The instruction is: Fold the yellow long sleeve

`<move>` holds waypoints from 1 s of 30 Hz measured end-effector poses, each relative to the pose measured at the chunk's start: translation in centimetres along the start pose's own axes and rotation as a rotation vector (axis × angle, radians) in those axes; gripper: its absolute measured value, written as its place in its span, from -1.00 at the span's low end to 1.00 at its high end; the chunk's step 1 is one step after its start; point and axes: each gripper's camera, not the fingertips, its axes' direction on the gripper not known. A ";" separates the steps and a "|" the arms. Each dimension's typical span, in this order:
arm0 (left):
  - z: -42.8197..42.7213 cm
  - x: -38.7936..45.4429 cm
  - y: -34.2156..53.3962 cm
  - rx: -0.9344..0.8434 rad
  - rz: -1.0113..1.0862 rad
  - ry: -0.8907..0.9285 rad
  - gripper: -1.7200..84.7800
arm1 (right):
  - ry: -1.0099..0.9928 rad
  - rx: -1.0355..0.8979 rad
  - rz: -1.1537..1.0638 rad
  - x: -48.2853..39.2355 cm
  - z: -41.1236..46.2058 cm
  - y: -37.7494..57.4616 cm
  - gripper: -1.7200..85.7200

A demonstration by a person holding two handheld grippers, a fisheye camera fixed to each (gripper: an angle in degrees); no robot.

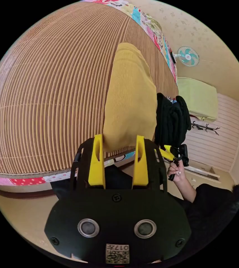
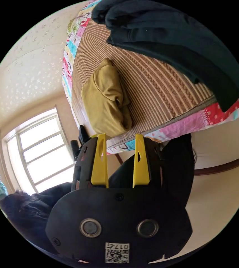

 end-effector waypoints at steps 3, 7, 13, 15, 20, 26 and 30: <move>-0.4 -0.6 0.2 0.004 -0.063 0.205 -0.82 | -0.188 -0.044 0.124 2.8 2.0 0.0 -0.51; -3.4 1.9 2.5 0.033 -0.006 0.470 -0.84 | -0.533 0.051 0.241 5.6 4.5 0.0 -0.41; -13.9 5.6 6.2 0.098 0.180 0.432 -0.84 | -0.734 0.081 0.096 -0.1 6.5 0.4 -0.70; -21.6 4.6 8.0 0.190 0.249 0.390 -0.84 | -0.691 0.003 -0.040 -5.6 7.7 1.4 -0.74; -38.3 1.6 13.5 0.389 0.379 0.338 -0.84 | -0.781 -0.209 -0.335 -23.0 18.3 5.1 -0.78; -55.2 0.2 20.6 0.620 0.493 0.031 -0.83 | -0.826 -0.321 -0.586 -38.0 32.7 10.7 -0.78; -58.7 -6.5 22.2 0.592 0.137 -0.157 -0.75 | -0.579 -0.363 -0.555 -39.0 42.3 13.6 -0.78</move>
